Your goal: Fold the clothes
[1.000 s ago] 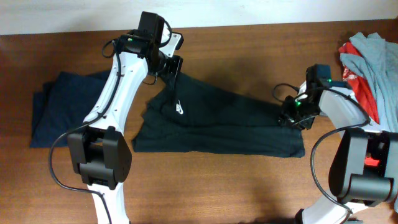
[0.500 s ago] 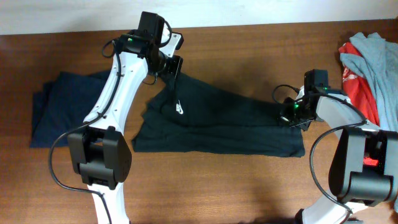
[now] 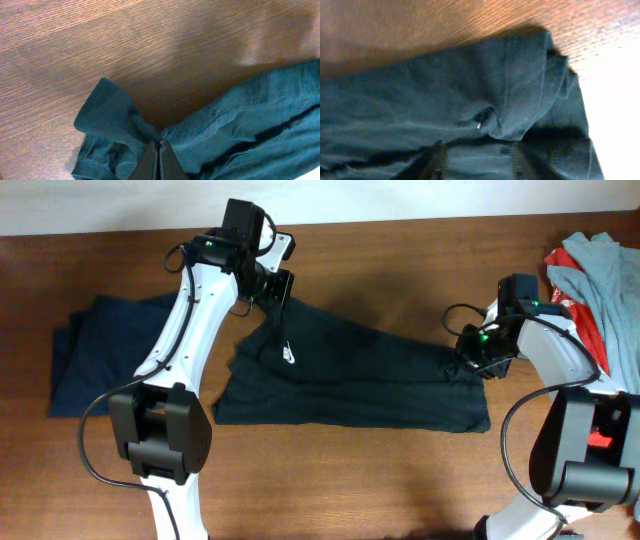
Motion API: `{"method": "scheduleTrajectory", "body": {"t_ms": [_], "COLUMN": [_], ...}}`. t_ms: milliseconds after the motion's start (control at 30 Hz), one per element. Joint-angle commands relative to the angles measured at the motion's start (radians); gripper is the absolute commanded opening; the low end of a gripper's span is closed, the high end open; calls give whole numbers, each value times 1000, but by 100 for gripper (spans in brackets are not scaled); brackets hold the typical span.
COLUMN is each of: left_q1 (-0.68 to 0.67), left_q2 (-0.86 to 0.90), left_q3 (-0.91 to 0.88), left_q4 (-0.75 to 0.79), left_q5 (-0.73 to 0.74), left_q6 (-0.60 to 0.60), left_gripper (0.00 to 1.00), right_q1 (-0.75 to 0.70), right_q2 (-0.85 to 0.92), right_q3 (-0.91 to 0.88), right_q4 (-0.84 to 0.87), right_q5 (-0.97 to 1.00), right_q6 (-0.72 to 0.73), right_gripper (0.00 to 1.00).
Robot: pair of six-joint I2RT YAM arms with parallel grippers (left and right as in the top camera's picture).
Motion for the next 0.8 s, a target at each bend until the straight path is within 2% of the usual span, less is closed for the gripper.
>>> {"method": "scheduleTrajectory", "body": {"t_ms": [0,267,533,667,767], "left_q1": [5,5,5,5,5], "left_q2": [-6,-6,-6,-6,-6], "left_q3": [14,14,14,14,14], "left_q4": [-1,-1,-2,-2,-2], "left_q5": [-10,-10,-10,-10,-10], "left_q6": [20,20,20,20,20], "left_gripper": [0,0,0,0,0], "right_q1": [6,6,5,5,5], "right_q2": [3,32,54,64,64], "right_q3": [-45,-123,-124,-124,-124], "right_q4": [37,139,137,150,164], "right_q5": [-18,-67,96,117,117], "right_q6": [38,71,68,63,62], "right_gripper": [55,54,49,42,33]}}
